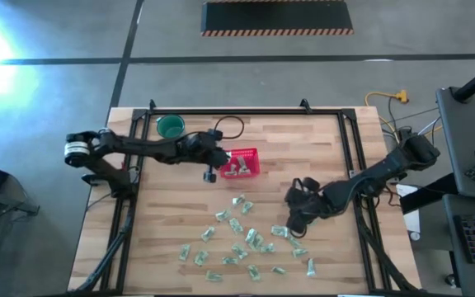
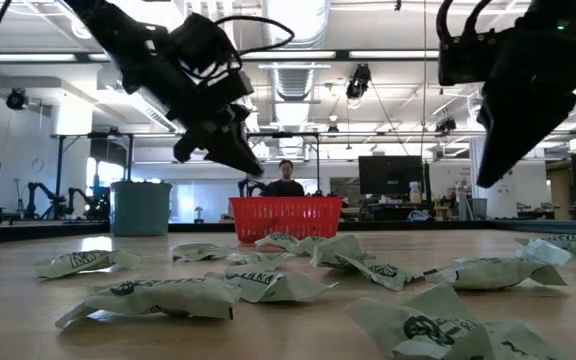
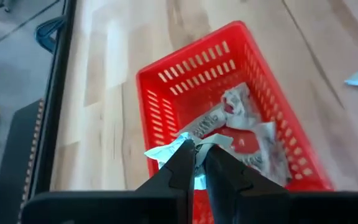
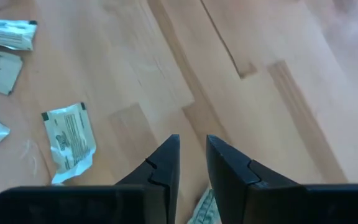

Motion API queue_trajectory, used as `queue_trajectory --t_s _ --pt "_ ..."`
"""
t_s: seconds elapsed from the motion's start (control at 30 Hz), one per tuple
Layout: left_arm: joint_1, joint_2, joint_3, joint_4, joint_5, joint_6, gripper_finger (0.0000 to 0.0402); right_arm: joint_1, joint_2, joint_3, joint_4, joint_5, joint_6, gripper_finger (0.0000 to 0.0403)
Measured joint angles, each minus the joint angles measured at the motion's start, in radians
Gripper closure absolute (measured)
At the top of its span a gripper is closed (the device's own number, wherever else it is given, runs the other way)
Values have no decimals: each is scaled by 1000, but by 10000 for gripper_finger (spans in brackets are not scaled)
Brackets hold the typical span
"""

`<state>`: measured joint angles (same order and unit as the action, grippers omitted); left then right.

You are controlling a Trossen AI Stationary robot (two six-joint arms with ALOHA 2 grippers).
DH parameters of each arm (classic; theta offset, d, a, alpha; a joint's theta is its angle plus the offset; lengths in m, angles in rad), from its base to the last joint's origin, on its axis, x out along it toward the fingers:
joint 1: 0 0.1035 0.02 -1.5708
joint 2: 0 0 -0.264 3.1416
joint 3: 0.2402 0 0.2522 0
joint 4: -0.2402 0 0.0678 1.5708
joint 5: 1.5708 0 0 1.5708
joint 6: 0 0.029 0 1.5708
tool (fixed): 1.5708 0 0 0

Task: Pick and place items into bin
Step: Put the stevia packet into the red bin

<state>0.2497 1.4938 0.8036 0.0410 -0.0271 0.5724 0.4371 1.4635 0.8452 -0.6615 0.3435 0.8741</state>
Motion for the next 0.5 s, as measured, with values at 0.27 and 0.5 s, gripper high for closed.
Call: queue_trajectory --t_s 0.27,0.5 --pt "0 125 27 80 10 20 320 29 22 -3 -19 5 69 321" --pt "0 152 56 82 8 -17 235 38 41 -18 -41 23 115 290"
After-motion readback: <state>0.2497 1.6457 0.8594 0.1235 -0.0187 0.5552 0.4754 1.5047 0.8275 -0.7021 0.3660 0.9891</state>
